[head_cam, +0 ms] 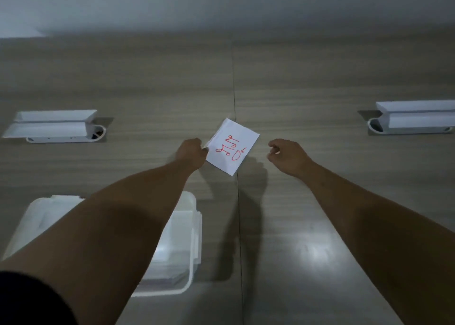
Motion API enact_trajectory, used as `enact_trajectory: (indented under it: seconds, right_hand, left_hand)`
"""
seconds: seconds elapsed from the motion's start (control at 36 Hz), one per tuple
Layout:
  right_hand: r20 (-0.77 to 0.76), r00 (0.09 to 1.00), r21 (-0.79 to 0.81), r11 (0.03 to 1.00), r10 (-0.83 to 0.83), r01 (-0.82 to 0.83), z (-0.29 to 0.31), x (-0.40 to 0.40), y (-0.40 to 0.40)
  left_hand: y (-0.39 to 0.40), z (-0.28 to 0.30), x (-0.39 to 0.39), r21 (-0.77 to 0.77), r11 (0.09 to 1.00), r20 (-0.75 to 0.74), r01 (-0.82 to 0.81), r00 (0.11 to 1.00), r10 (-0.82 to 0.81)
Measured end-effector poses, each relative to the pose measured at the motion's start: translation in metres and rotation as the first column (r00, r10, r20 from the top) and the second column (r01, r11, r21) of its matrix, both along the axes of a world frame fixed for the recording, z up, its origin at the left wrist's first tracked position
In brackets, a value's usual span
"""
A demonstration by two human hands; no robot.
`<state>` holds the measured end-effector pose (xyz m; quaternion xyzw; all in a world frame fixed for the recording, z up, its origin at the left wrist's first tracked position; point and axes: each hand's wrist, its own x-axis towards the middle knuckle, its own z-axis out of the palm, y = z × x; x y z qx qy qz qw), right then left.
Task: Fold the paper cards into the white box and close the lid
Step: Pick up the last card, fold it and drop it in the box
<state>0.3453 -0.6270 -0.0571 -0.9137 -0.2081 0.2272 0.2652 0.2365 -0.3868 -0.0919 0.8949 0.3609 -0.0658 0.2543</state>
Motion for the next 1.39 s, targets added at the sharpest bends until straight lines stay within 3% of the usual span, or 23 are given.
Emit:
enact_trajectory:
  seconds: [0.14, 0.28, 0.44, 0.58, 0.78, 0.89, 1.06, 1.25, 1.39]
  right_hand:
    - [-0.09, 0.996, -0.011, 1.0, -0.01, 0.009, -0.022, 0.006, -0.003]
    - [-0.128, 0.991, 0.005, 1.0, -0.027, 0.028, -0.028, 0.013, 0.005]
    - [0.141, 0.98, -0.095, 0.988, 0.138, -0.125, -0.006, 0.005, 0.008]
    - [0.456, 0.873, -0.094, 0.985, 0.174, -0.148, 0.03, -0.019, 0.022]
    - [0.627, 0.755, 0.004, 0.969, 0.191, -0.248, 0.085, -0.055, 0.045]
    - [0.551, 0.823, 0.097, 0.969, 0.139, -0.228, 0.12, -0.101, 0.062]
    - [0.501, 0.849, 0.096, 0.964, 0.168, -0.248, 0.152, -0.168, 0.085]
    - [0.436, 0.889, 0.118, 0.971, 0.139, -0.21, 0.152, -0.239, 0.099]
    - [0.341, 0.934, 0.167, 0.97, 0.11, -0.175, 0.143, -0.273, 0.093]
  left_hand:
    - [-0.01, -0.014, 0.011, 0.026, 0.995, 0.017, -0.093, 0.996, 0.092]
    - [-0.003, -0.012, 0.017, 0.07, 0.995, 0.047, -0.071, 0.997, 0.068]
    - [0.032, 0.026, 0.019, 0.053, 0.998, 0.147, -0.024, 0.989, 0.016]
    - [0.056, 0.086, 0.003, -0.003, 0.998, 0.189, 0.063, 0.98, -0.061]
    - [0.076, 0.141, -0.05, -0.136, 0.978, 0.205, 0.156, 0.971, -0.126]
    - [0.086, 0.167, -0.107, -0.166, 0.97, 0.278, 0.175, 0.953, -0.125]
    - [0.088, 0.191, -0.185, -0.08, 0.996, 0.394, 0.033, 0.919, 0.001]
    - [0.078, 0.189, -0.267, -0.347, 0.93, 0.588, 0.121, 0.8, 0.115]
    - [0.08, 0.172, -0.296, -0.388, 0.905, 0.563, 0.172, 0.822, 0.085]
